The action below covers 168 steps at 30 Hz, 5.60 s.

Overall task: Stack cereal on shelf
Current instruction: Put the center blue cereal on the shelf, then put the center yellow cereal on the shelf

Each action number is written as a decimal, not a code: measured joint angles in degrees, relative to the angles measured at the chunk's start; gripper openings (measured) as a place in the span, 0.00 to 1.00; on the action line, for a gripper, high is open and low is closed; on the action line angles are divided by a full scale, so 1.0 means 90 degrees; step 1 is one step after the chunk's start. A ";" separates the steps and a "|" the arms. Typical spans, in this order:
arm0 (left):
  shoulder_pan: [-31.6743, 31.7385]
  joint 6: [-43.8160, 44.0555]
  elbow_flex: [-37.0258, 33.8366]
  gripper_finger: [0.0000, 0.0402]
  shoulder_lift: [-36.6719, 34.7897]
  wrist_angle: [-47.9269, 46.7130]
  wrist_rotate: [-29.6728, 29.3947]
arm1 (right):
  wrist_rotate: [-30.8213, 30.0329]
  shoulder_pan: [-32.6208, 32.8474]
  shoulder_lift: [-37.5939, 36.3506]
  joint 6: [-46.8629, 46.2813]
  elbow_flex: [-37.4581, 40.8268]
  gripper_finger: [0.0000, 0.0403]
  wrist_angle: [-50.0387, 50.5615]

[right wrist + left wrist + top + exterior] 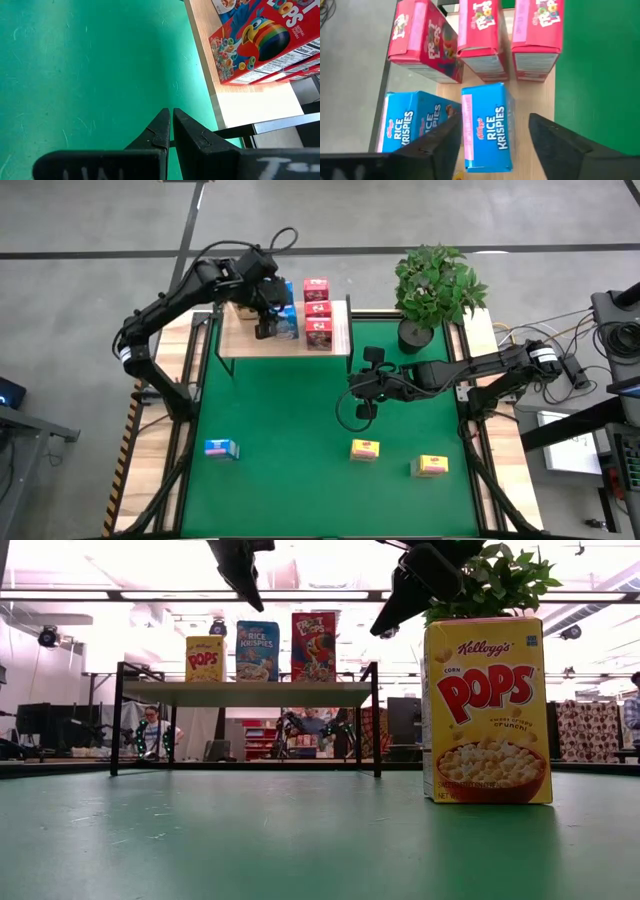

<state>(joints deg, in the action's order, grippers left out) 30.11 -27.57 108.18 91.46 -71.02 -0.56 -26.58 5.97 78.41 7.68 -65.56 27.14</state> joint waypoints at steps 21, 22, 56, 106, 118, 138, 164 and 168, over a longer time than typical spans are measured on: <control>0.0344 -0.0117 -0.0625 0.63 0.0142 0.0474 0.0143 | 0.0001 0.0001 0.0000 0.0002 0.0000 0.03 -0.0029; 0.0345 -0.0115 -0.0627 0.63 0.0151 0.0458 0.0141 | 0.0001 0.0001 0.0000 0.0002 0.0000 0.03 -0.0029; 0.0345 -0.0715 -0.0631 0.45 0.0143 0.0270 -0.0099 | 0.0001 -0.0001 0.0000 0.0002 0.0000 0.03 -0.0049; 0.0133 -0.0704 -0.0631 0.58 -0.0019 0.0353 -0.0204 | -0.0001 -0.0001 0.0000 -0.0017 0.0000 0.03 -0.0051; -0.0624 0.0106 -0.0107 0.58 -0.0083 -0.0150 -0.0203 | 0.0001 0.0001 0.0000 -0.0138 0.0000 0.03 -0.0053; -0.3178 0.1516 -0.0158 0.58 -0.0085 -0.0451 -0.0218 | 0.0006 0.0221 -0.0002 -0.0399 -0.0023 0.03 -0.0039; -0.5139 0.2300 -0.4581 0.58 -0.1079 0.4847 -0.1393 | 0.1044 0.2500 0.0002 -0.2376 0.0219 0.03 -0.0432; -0.5139 0.2297 -0.4950 0.58 -0.1090 0.5438 -0.1396 | 0.1246 0.2592 0.0005 -0.3143 0.0219 0.04 -0.0424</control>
<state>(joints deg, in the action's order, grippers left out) -16.14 -6.90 63.63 81.65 -22.08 -13.13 -15.36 29.30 78.46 -20.61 -63.59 23.32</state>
